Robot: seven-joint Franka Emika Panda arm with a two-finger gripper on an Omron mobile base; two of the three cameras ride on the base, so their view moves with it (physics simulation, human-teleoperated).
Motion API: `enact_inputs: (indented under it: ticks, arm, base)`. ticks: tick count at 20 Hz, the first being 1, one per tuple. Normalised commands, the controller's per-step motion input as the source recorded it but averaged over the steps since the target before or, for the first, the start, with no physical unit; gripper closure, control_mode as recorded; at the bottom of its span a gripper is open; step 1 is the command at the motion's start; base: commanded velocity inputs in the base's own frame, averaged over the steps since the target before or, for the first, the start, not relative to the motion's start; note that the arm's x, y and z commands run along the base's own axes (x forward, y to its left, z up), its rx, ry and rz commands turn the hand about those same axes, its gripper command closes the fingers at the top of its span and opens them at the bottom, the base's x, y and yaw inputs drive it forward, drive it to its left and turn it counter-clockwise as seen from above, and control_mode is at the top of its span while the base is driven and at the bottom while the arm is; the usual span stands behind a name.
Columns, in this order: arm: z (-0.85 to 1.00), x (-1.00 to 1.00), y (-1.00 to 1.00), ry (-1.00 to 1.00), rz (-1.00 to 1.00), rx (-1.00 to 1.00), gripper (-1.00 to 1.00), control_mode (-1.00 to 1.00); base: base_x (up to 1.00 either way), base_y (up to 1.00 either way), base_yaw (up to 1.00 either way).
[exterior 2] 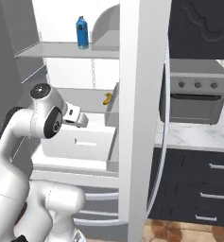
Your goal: Pick the apple and banana from the fridge and place them on the plate next to the blender to make a fruit smoothie.
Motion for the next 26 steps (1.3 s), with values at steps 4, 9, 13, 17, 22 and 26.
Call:
enact_inputs:
  ticks: [4, 9, 13, 17, 22, 26]
  arm:
    - [0.0, 0.0, 0.0, 0.0, 0.0, 0.0, -1.0, 1.0]
    - [0.0, 0.0, 0.0, 0.0, 0.0, 0.0, -1.0, 1.0]
    - [0.0, 0.18, 0.04, 0.0, -0.03, 0.0, -1.0, -1.0]
    - [0.0, 0.9, 0.04, 0.02, -0.07, 0.0, -1.0, -1.0]
    - [0.0, 0.88, -0.03, 0.06, 0.0, 0.0, -1.0, -1.0]
    - [0.0, 0.78, -0.25, 0.19, 0.0, 0.01, -1.0, -1.0]
  base:
    - [0.65, 0.28, -0.15]
    - [0.69, 0.29, -0.15]
    - [0.52, 0.19, -0.11]
    - [0.0, 0.0, 0.0]
    - [0.0, 0.0, 0.0]
    - [0.0, 0.0, 0.0]
